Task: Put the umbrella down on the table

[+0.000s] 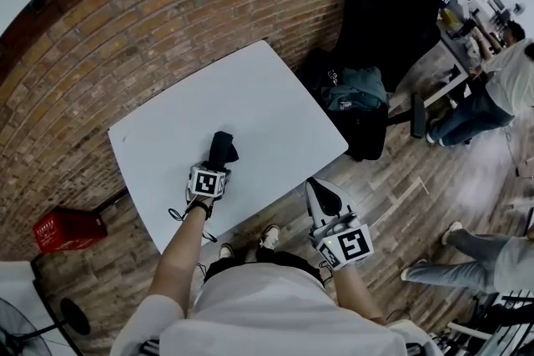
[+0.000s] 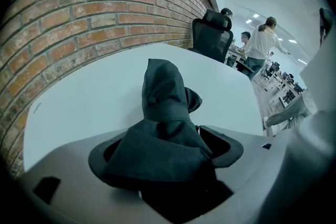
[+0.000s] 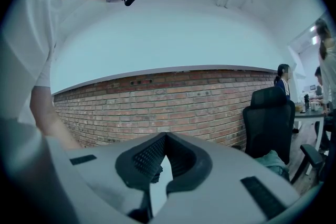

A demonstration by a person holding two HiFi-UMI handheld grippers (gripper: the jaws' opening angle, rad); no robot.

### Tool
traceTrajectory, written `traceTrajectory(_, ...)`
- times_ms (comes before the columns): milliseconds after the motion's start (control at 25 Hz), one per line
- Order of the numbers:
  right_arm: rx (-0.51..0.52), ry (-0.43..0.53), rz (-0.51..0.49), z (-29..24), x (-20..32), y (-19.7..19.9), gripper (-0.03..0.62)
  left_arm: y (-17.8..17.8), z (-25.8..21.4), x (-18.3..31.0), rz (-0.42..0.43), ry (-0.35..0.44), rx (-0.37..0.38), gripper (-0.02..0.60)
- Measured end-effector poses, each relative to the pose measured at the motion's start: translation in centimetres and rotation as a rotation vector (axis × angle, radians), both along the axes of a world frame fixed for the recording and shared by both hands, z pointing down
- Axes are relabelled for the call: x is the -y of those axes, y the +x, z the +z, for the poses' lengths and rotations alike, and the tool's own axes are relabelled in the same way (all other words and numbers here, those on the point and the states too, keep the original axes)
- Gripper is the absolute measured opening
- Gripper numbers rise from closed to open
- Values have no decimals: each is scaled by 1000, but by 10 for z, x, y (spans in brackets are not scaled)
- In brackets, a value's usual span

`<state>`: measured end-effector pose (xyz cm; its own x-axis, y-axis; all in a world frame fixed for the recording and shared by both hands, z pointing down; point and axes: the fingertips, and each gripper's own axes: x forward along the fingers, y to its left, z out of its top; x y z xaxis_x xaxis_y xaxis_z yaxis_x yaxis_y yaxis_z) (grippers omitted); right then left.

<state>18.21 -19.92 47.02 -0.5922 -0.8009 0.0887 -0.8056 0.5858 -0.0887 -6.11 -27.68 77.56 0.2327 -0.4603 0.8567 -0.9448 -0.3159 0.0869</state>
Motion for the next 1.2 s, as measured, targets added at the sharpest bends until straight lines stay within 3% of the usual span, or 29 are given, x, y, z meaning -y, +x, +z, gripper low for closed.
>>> traceTrajectory(640,26,25,-30,-4,-5,-28,18,5,-42,-8,24,88,-70,385)
traceTrajectory(800,31,20,-20,-4,-13,-36,18,7,-46,-17,29,95,-118,385)
traceTrajectory(1200,23,19,-4,-12,-35,-58,18,-10,-59,-35,31,121,-145,385)
